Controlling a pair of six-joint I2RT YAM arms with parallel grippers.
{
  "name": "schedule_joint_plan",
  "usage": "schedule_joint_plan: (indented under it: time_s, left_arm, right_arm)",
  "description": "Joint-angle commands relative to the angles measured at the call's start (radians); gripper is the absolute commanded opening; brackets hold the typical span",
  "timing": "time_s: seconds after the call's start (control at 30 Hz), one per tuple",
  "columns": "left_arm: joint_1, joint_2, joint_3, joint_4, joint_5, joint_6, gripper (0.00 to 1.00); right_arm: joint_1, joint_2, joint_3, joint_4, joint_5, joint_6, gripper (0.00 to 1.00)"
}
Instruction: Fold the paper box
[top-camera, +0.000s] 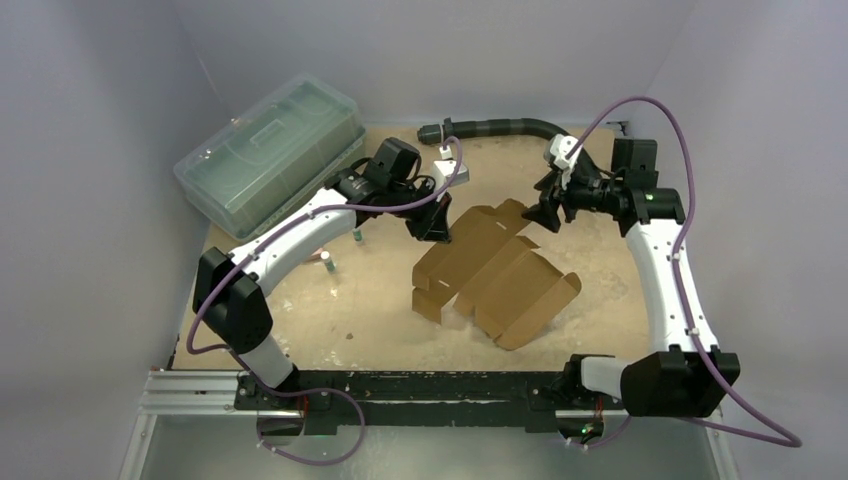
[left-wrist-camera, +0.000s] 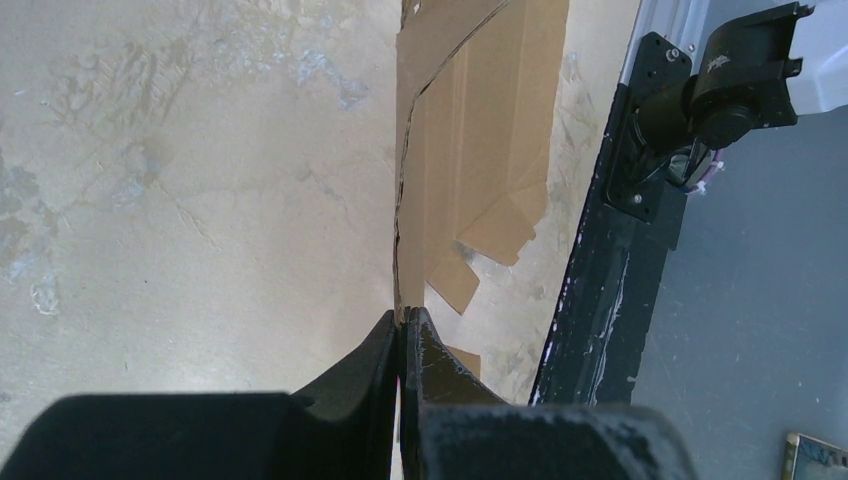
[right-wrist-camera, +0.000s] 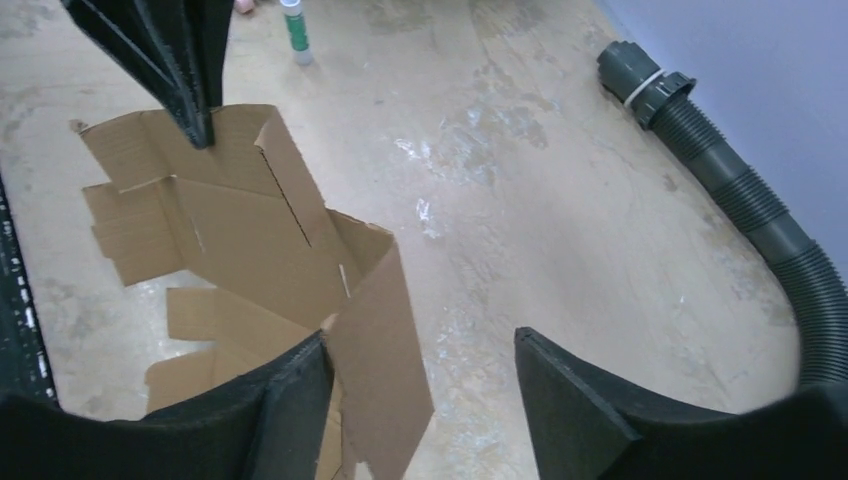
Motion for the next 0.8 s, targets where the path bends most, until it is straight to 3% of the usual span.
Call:
schedule_joint_plan:
  time_s: [0.0, 0.07, 0.2, 0.23, 0.43, 0.5, 0.6, 0.77]
  left_arm:
    - [0.001, -0.022, -0.009, 0.050, 0.038, -0.021, 0.00]
    - [0.000, -0.029, -0.022, 0.056, 0.039, -0.029, 0.00]
    - [-0.001, -0.052, -0.058, 0.086, 0.040, -0.045, 0.00]
    - [-0.002, -0.057, -0.066, 0.093, 0.040, -0.045, 0.00]
    - [0.000, -0.082, -0.111, 0.140, -0.010, -0.103, 0.00]
    - [0.000, -0.097, -0.134, 0.171, -0.044, -0.142, 0.07]
    - [-0.001, -0.127, -0.177, 0.242, -0.078, -0.203, 0.25]
    - [0.018, -0.188, -0.235, 0.351, -0.120, -0.285, 0.35]
  right_arm:
    - [0.002, -0.013, -0.027, 0.102, 0.040, 0.022, 0.64]
    - [0.002, -0.026, -0.052, 0.132, 0.030, 0.030, 0.51]
    - [0.002, -0.054, -0.094, 0.174, 0.007, 0.039, 0.06]
    - [0.002, -0.060, -0.102, 0.176, -0.003, 0.035, 0.00]
    - [0.002, -0.115, -0.160, 0.188, -0.065, 0.029, 0.00]
    - [0.002, -0.134, -0.195, 0.215, -0.074, 0.041, 0.00]
    - [0.000, -0.161, -0.253, 0.284, -0.076, 0.095, 0.00]
    - [0.000, -0.191, -0.351, 0.373, -0.070, 0.154, 0.00]
